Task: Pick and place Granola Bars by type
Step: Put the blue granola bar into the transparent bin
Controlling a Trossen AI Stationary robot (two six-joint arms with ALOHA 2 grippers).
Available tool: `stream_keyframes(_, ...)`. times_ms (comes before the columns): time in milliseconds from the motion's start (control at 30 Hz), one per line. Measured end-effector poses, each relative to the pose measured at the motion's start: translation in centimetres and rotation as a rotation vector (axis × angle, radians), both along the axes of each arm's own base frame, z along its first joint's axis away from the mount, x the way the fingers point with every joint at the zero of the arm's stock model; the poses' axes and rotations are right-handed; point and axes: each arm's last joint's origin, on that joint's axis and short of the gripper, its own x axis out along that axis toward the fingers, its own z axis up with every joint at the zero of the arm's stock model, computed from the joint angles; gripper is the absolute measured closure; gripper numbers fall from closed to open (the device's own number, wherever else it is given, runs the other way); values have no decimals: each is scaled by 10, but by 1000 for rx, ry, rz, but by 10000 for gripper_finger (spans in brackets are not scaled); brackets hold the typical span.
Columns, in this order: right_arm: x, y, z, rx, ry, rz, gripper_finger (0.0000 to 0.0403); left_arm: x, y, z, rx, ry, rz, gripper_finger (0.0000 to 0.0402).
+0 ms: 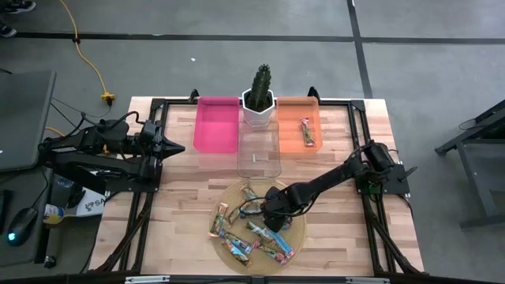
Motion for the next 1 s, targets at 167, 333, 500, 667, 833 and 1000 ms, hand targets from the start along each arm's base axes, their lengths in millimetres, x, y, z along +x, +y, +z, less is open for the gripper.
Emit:
stream_keyframes(167,-4,-1,-6,1,-1,-2,211,0,0,0,0,0,0,401)
stream_keyframes(333,-6,-2,-9,-14,7,-4,214,0,0,0,0,-1,0,401)
stream_keyframes(500,-7,-3,-9,-27,9,-1,244,0,0,0,0,0,0,401)
stream_keyframes(667,-7,-3,-10,-30,13,5,278,0,0,0,0,0,0,401)
stream_keyframes(833,-7,-2,-8,-31,14,6,300,0,0,0,0,0,0,401)
stream_keyframes(1000,-6,-2,-6,-35,12,13,316,0,0,0,0,0,-1,401)
